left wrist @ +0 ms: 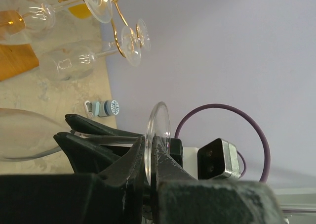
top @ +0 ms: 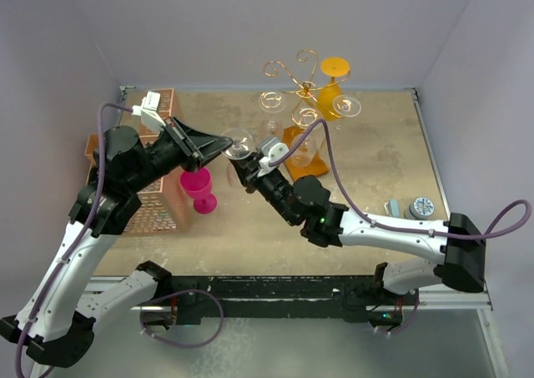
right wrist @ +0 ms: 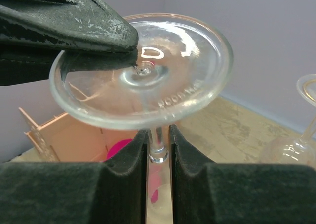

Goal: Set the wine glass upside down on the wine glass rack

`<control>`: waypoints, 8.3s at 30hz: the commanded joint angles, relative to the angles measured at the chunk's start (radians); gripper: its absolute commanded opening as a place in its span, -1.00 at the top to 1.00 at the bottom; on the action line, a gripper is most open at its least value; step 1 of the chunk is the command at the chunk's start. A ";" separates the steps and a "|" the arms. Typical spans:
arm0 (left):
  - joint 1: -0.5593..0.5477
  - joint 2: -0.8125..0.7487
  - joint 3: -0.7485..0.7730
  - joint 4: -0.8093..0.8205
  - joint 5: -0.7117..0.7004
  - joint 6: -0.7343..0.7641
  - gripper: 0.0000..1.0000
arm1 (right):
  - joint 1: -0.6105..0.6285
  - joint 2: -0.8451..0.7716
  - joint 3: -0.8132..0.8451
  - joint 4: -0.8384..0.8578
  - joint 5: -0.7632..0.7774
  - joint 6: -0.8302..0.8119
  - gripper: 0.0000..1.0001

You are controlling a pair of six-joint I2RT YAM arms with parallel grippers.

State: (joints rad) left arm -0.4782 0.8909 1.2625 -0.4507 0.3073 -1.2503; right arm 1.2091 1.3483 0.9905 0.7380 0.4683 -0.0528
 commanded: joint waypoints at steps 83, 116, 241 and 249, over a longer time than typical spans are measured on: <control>0.028 0.939 0.722 0.378 -0.152 0.049 1.00 | 0.012 -0.685 -0.249 -0.343 0.385 0.793 -0.29; 0.090 0.859 0.588 0.318 -0.167 0.090 1.00 | 0.011 -0.679 -0.256 -0.328 0.371 0.806 -0.28; -0.083 -0.039 -0.183 -0.054 -0.426 0.465 1.00 | 0.010 -0.566 -0.327 -0.073 0.124 1.056 -0.26; -0.083 -0.270 -0.191 0.114 -0.498 0.458 1.00 | 0.010 -0.551 -0.303 0.016 0.096 1.149 -0.25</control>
State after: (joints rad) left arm -0.5579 0.7158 1.0489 -0.4839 -0.1368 -0.7815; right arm 1.2175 0.7906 0.6556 0.6434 0.5850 1.0260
